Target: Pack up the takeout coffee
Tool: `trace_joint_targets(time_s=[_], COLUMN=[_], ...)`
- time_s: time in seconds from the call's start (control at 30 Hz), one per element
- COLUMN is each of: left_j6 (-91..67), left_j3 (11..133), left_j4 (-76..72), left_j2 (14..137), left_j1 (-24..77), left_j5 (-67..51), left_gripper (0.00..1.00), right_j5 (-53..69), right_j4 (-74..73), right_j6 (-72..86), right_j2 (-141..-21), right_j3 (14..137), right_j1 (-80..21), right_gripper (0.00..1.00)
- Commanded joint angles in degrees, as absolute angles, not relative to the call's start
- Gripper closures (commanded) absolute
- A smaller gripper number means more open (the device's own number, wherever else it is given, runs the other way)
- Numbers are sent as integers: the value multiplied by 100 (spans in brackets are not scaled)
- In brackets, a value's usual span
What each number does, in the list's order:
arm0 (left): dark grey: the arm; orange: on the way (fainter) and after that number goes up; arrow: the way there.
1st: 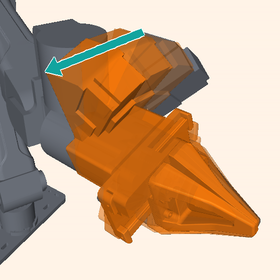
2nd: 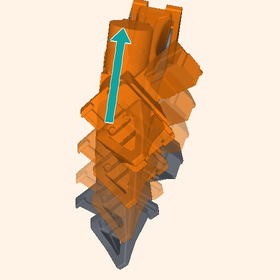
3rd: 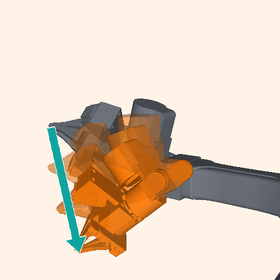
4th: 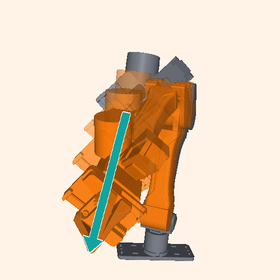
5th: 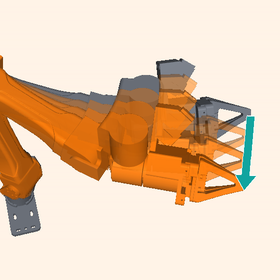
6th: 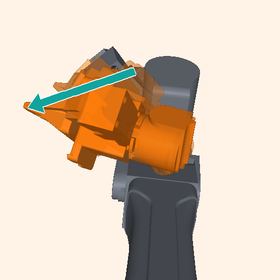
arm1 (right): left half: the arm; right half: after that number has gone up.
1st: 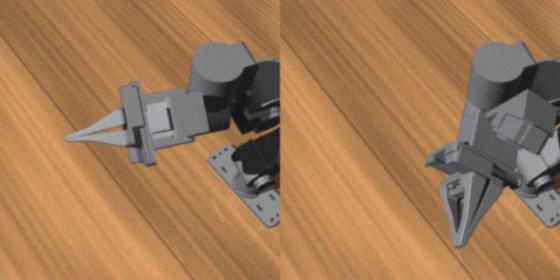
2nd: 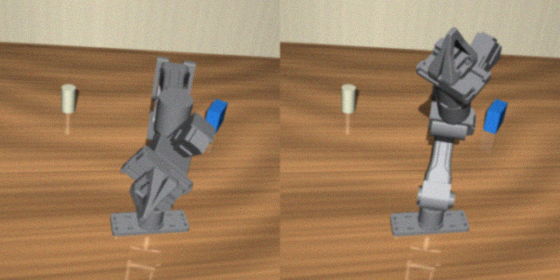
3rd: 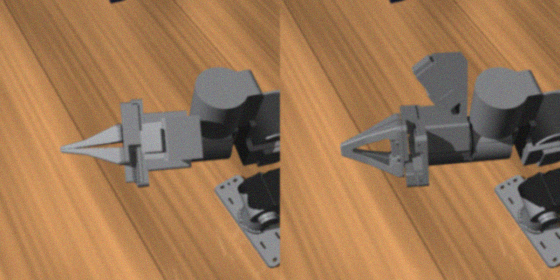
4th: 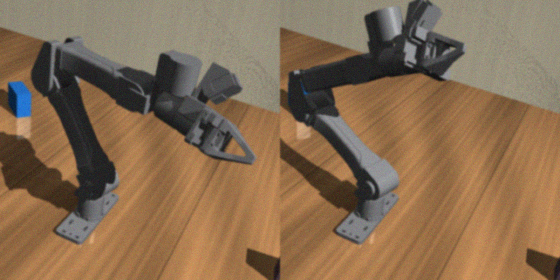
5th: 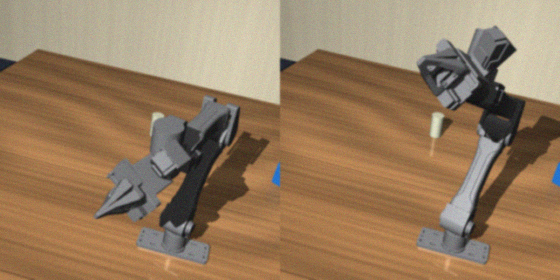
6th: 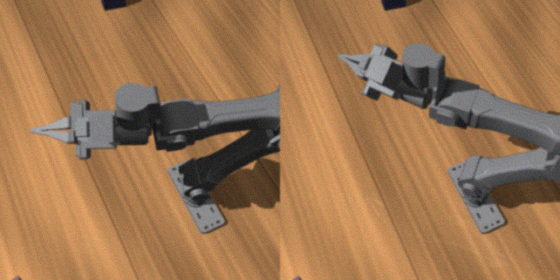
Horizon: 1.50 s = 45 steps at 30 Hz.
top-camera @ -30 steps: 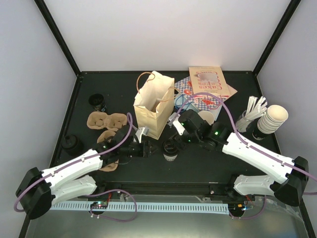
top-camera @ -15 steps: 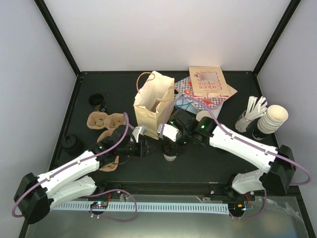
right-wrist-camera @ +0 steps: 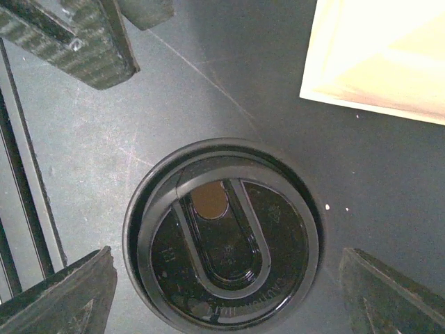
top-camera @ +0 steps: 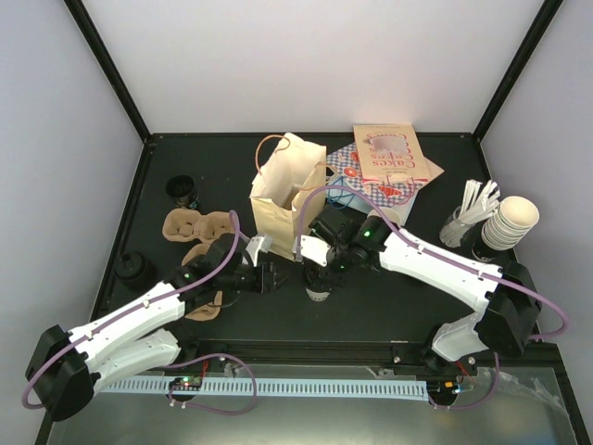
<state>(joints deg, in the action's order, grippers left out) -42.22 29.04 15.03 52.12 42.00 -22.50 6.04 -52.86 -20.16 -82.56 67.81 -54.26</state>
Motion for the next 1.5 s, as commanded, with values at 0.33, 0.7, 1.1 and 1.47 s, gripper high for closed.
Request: trace_joint_targets(time_s=[0.33,0.7,1.1,1.47], left_j6=[-4140,-4128,-4115,-4088], left_j3=[3032,3014,3015,3040], left_j4=[1609,1659,1687,1678], left_j2=[5109,5054,5018,5065], left_j1=[4131,4105,4090,4070], left_j5=[-2210,-2181,-2194,-2209], left_gripper=[55,55,55,55], right_j5=[654,700,657,460], right_j4=[-5545,-5650,-5711,-5414], right_j6=[-2113,-2062,-1909,-1324], right_j2=[-8677,-8891,-8943,-8732], right_j3=[7135,7223,7296,6844], right_j1=[-5440,-5440,-5440,-5662], right_gripper=[14,21,28,33])
